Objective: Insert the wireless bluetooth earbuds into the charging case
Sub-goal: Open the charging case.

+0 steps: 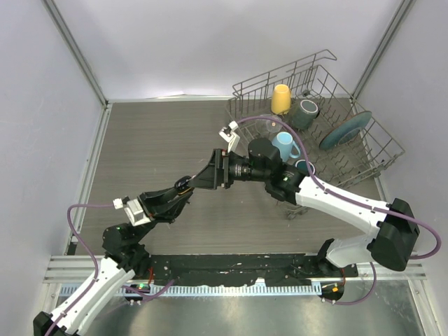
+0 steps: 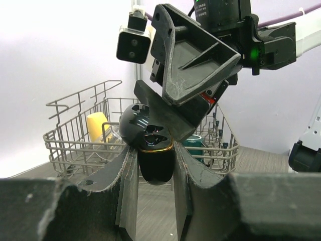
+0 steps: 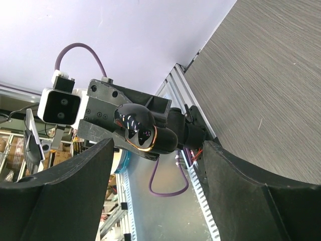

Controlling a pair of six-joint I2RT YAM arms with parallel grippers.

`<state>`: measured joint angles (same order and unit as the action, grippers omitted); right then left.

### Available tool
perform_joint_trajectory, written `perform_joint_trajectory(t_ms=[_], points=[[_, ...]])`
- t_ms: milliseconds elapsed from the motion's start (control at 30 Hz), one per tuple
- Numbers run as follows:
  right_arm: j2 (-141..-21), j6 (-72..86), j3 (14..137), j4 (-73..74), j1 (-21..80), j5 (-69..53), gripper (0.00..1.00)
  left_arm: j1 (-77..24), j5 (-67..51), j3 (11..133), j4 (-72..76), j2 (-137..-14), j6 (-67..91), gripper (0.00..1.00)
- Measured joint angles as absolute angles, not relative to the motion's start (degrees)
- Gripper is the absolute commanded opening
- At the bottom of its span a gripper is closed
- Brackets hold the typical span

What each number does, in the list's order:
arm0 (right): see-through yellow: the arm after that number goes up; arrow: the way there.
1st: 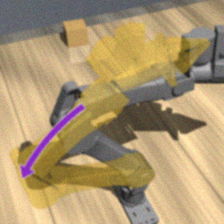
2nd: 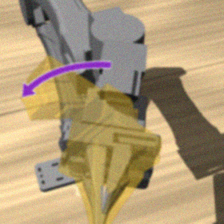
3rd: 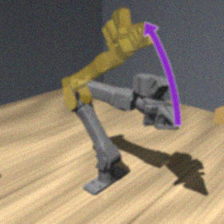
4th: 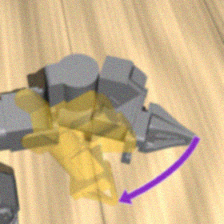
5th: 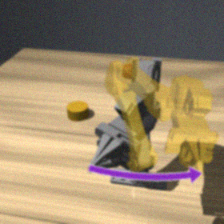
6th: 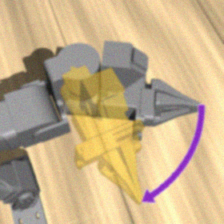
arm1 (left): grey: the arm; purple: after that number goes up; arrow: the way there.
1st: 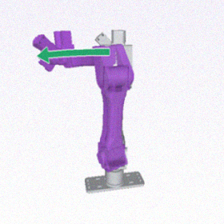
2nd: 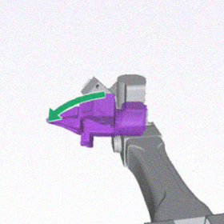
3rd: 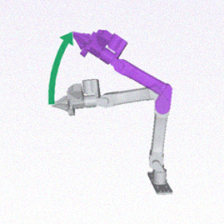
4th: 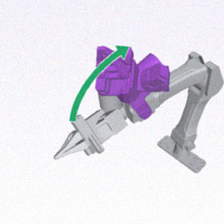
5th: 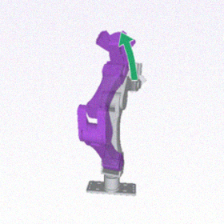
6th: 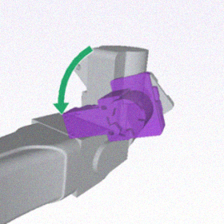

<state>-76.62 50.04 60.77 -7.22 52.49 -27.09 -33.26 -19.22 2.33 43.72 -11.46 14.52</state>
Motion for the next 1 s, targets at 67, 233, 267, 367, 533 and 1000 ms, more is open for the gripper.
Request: perform_joint_trajectory(t_ms=[67,233,267,367,533,1000], points=[[-76.60,50.09,60.51,-7.27,52.49,-27.11,0.72,-33.26,-18.94,2.33,43.64,-11.16,14.52,0.00],[-76.64,50.83,59.70,-7.27,52.49,-27.22,0.66,-33.26,-18.81,2.33,43.46,-11.09,14.52,0.00],[-76.66,51.18,59.68,-7.29,52.49,-27.35,0.66,-33.26,-18.81,2.33,43.46,-11.09,14.52,0.00],[-76.99,51.92,59.68,-8.08,52.49,-27.79,0.66,-33.26,-18.85,2.33,43.46,-11.09,14.52,0.00],[-78.94,54.28,59.66,-10.15,52.49,-29.19,0.63,-33.26,-19.09,2.33,43.46,-11.09,14.48,0.00],[-81.82,61.21,59.37,-15.66,52.01,-33.17,0.11,-33.26,-19.20,2.33,43.22,-11.09,13.45,0.07]])
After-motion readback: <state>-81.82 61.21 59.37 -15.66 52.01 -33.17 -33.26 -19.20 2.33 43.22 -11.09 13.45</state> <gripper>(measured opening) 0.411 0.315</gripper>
